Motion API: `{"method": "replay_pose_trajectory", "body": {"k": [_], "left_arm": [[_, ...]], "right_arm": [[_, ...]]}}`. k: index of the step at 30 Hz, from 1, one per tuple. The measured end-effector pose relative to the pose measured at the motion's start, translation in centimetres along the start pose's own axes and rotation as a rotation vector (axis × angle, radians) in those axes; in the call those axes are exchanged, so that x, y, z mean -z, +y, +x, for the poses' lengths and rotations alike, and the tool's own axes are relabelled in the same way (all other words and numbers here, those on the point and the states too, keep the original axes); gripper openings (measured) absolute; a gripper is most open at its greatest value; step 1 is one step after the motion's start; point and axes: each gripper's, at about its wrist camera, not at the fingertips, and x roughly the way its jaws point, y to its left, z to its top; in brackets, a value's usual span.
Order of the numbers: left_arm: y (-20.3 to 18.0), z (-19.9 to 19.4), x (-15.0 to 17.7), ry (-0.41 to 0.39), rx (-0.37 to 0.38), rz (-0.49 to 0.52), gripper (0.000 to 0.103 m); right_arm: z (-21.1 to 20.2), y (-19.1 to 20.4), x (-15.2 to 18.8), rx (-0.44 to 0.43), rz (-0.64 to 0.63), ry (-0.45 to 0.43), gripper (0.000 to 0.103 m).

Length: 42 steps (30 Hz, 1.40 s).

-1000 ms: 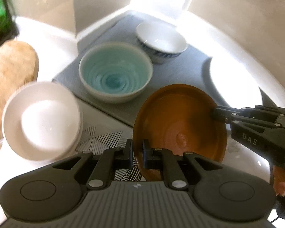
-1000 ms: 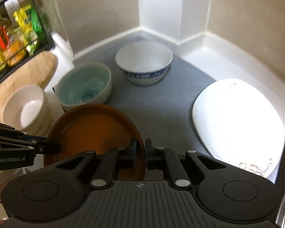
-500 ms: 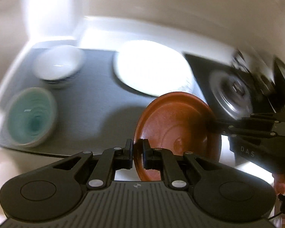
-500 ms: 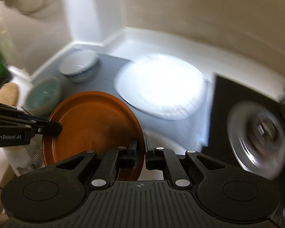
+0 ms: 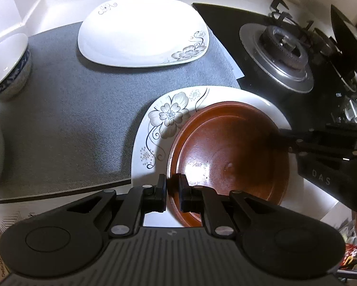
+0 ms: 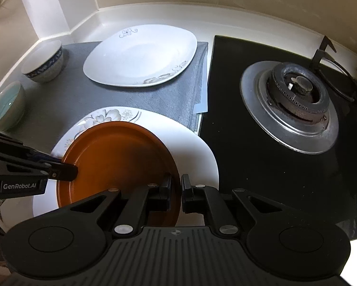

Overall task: Organize plates and bowls
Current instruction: 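Lift the brown plate with both grippers and carry it over the white floral plate, then lower the brown plate onto the floral plate and open both grippers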

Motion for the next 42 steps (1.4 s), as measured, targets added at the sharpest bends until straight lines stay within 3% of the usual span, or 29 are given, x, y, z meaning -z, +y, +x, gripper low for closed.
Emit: {"method": "replay_pose_trajectory", "body": {"k": [1, 3, 5, 6, 7, 11, 16, 21, 26, 30, 34, 38, 42], "left_arm": [[0.0, -0.1, 0.1, -0.004, -0.006, 0.006, 0.01], [0.2, -0.5, 0.1, -0.025, -0.012, 0.007, 0.021], [0.7, -1.6, 0.0, -0.058, 0.01, -0.007, 0.065], [1.0, -2.2, -0.1, -0.074, 0.019, -0.022, 0.078], [1.4, -2.9, 0.0, -0.099, 0.021, -0.04, 0.093], [3.4, -3.7, 0.0, -0.148, 0.023, -0.096, 0.095], [5.4, -1.7, 0.5, -0.081, 0.012, -0.184, 0.095], [5.4, -1.0, 0.9, -0.062, 0.036, -0.18, 0.095], [5.2, -1.0, 1.4, -0.062, 0.054, -0.16, 0.095], [5.4, -1.1, 1.7, -0.063, 0.051, -0.182, 0.095], [6.1, -1.3, 2.2, -0.062, 0.044, -0.206, 0.095], [6.3, -1.3, 2.4, -0.067, 0.047, -0.207, 0.095], [6.1, -0.9, 2.1, -0.058, 0.056, -0.199, 0.095]], "right_arm": [[0.1, 0.0, 0.0, -0.002, -0.004, 0.003, 0.009], [-0.1, 0.3, 0.1, -0.007, -0.02, -0.005, 0.011], [-0.6, 0.6, 0.0, 0.003, -0.05, -0.033, 0.033], [-1.1, 0.6, 0.0, 0.014, -0.062, -0.055, 0.054], [-1.6, 0.6, 0.1, 0.025, -0.067, -0.082, 0.067], [-2.9, -0.5, 0.2, 0.06, -0.049, -0.128, 0.071], [-1.1, -2.1, 0.4, 0.015, 0.081, -0.021, 0.071], [-0.1, -1.1, 0.4, -0.018, 0.083, 0.005, 0.073], [0.2, 0.0, -0.1, 0.006, 0.07, 0.009, 0.074], [0.1, 1.3, -0.9, -0.104, 0.056, 0.006, 0.072], [0.1, 3.1, -1.2, -0.056, -0.018, -0.023, 0.072], [-0.6, 1.9, -1.0, 0.02, -0.003, -0.045, 0.073], [-0.2, 0.0, -0.3, 0.038, 0.058, 0.025, 0.074]]}}
